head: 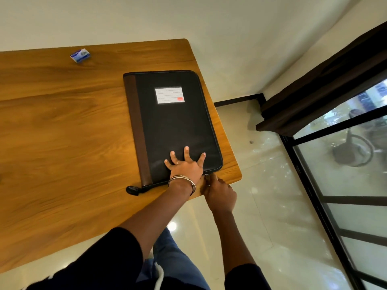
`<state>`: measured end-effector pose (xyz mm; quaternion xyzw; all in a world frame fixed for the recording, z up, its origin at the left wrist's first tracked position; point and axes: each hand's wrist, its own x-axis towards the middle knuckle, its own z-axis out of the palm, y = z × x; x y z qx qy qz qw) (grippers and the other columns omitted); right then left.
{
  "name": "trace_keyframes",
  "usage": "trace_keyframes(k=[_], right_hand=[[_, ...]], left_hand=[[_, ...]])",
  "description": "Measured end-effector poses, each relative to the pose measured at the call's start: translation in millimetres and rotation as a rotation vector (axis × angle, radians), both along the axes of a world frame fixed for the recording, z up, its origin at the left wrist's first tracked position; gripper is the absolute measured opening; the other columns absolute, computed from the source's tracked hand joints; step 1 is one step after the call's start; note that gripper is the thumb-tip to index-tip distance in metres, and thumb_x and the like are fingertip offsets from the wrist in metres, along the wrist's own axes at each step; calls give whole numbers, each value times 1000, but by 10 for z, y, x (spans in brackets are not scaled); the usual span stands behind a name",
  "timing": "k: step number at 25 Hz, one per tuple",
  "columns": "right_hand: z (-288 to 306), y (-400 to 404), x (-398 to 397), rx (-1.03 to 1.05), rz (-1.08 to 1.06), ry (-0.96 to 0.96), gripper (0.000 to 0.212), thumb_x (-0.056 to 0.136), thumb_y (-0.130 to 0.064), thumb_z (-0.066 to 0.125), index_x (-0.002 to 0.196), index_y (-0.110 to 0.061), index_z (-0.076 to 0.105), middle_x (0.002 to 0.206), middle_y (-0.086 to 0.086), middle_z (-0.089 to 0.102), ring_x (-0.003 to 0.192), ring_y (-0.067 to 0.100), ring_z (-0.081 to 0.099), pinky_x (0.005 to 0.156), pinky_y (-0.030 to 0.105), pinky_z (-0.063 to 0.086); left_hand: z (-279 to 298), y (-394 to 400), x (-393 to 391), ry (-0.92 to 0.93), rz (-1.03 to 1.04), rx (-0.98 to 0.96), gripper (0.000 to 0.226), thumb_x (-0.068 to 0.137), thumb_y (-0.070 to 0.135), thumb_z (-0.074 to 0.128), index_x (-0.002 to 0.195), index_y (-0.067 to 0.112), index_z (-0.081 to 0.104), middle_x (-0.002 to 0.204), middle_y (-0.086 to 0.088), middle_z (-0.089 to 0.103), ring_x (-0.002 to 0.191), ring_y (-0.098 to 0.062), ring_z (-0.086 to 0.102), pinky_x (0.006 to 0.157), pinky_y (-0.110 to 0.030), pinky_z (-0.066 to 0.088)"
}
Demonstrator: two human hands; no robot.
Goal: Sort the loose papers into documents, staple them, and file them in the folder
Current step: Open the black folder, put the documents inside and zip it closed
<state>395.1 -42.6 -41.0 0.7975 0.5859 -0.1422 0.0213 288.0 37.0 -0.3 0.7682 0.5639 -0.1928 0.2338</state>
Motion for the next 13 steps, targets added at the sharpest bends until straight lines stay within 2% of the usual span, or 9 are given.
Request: trace_keyframes(k=[3, 6, 8, 11, 13], right_hand=[[2, 111, 257, 46, -60, -59, 23, 96, -31, 45, 114, -22, 56, 76, 2, 65, 67, 24, 63, 59, 28, 47], [38, 365, 516, -6, -24, -72, 27, 96, -31, 40, 121, -27, 50, 88, 2, 67, 80, 24, 64, 66, 31, 52], [68, 480, 670, -6, 49, -84, 28, 96, -35, 40, 121, -28, 50, 89, 3, 67, 81, 25, 63, 66, 31, 51], [116, 641, 810, -16, 139, -77, 30, 96, -37, 42, 124, -28, 51, 86, 3, 66, 80, 24, 62, 62, 27, 44], [146, 847, 855, -58, 193, -60, 33, 98, -36, 40, 128, -27, 48, 89, 4, 65, 84, 24, 61, 63, 27, 42]], left_hand=[[68, 180, 35, -39, 73, -170, 88, 92, 7, 50, 140, 54, -7, 155, -18, -9, 134, -58, -3, 101, -73, 12], [58, 361, 138, -32, 115, -322, 64, 96, 20, 42, 143, 50, 11, 155, -15, -8, 135, -56, -7, 102, -74, 11], [-46, 434, 168, -31, 99, -359, 56, 97, 22, 38, 143, 48, 18, 155, -15, -5, 136, -54, -7, 102, -74, 11], [-228, 448, 175, -4, 49, -386, 56, 97, 23, 37, 142, 50, 17, 154, -17, 9, 139, -49, -4, 100, -76, 13], [-259, 437, 162, 10, 50, -372, 51, 97, 36, 34, 141, 52, 15, 153, -15, 14, 139, -49, 1, 99, -75, 16]])
